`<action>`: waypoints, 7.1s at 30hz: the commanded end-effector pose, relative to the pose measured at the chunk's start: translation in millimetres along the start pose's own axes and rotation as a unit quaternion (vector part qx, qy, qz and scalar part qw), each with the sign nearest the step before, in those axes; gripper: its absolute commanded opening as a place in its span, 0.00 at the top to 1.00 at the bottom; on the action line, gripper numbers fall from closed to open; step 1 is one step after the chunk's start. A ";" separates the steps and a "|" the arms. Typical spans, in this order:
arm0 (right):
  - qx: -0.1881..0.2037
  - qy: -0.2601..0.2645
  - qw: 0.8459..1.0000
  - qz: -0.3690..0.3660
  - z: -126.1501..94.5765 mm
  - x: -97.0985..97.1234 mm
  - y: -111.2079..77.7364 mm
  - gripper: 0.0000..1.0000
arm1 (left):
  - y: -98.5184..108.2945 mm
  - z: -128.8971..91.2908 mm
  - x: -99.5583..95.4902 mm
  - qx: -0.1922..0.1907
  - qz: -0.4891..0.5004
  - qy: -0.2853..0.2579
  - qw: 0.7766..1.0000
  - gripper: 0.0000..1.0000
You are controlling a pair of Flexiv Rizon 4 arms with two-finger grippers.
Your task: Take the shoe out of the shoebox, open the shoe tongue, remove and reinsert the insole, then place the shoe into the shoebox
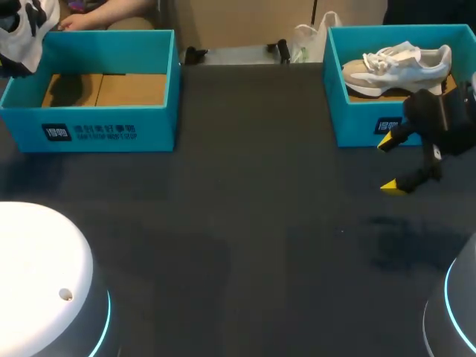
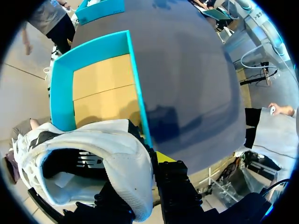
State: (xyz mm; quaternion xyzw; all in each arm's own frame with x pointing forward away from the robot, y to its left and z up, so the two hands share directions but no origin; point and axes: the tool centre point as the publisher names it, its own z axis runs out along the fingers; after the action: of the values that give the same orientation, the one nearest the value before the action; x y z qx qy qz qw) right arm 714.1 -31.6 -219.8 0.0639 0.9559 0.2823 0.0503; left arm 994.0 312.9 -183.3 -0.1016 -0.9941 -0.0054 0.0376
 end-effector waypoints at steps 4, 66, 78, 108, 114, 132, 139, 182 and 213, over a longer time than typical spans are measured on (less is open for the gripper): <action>0.001 -0.001 1.000 0.000 0.5 0.5 0.0 0.00 | 1.2 5.6 -25.6 -0.022 -0.013 0.013 1.000 1.00; 0.001 -0.001 1.000 0.000 0.5 0.5 0.0 0.00 | 34.0 -25.0 -65.3 -0.070 0.546 0.050 0.833 1.00; 0.001 -0.001 1.000 0.000 0.5 0.5 0.0 0.00 | 34.0 -25.0 -65.3 -0.070 0.546 0.050 0.833 1.00; 0.001 -0.001 1.000 0.000 0.5 0.5 0.0 0.00 | 29.9 32.2 -80.8 -0.085 0.664 0.044 0.742 1.00; 0.001 -0.001 1.000 0.000 0.5 0.5 0.0 0.00 | 24.8 59.5 -88.7 -0.119 0.656 0.042 0.744 1.00; 0.001 -0.001 1.000 0.000 0.5 0.5 0.0 0.00 | 13.2 110.9 -108.5 -0.121 0.668 0.036 0.734 1.00; 0.001 -0.001 1.000 0.000 0.5 0.5 0.0 0.00 | 9.4 120.4 -100.5 -0.114 0.668 0.037 0.734 1.00; 0.001 -0.001 1.000 0.000 0.5 0.5 0.0 0.00 | 8.8 195.9 -82.0 -0.084 0.655 0.082 0.747 1.00; 0.001 -0.001 1.000 0.000 0.5 0.5 0.0 0.00 | -1.1 133.3 -77.0 -0.070 0.654 0.050 0.752 0.53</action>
State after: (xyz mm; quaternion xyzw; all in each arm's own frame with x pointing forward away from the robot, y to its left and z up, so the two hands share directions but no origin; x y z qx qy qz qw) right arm 714.2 -31.7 -219.8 0.0640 0.9559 0.2823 0.0503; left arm 1064.4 297.1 -336.7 -0.7281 -0.6792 -0.0536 0.0756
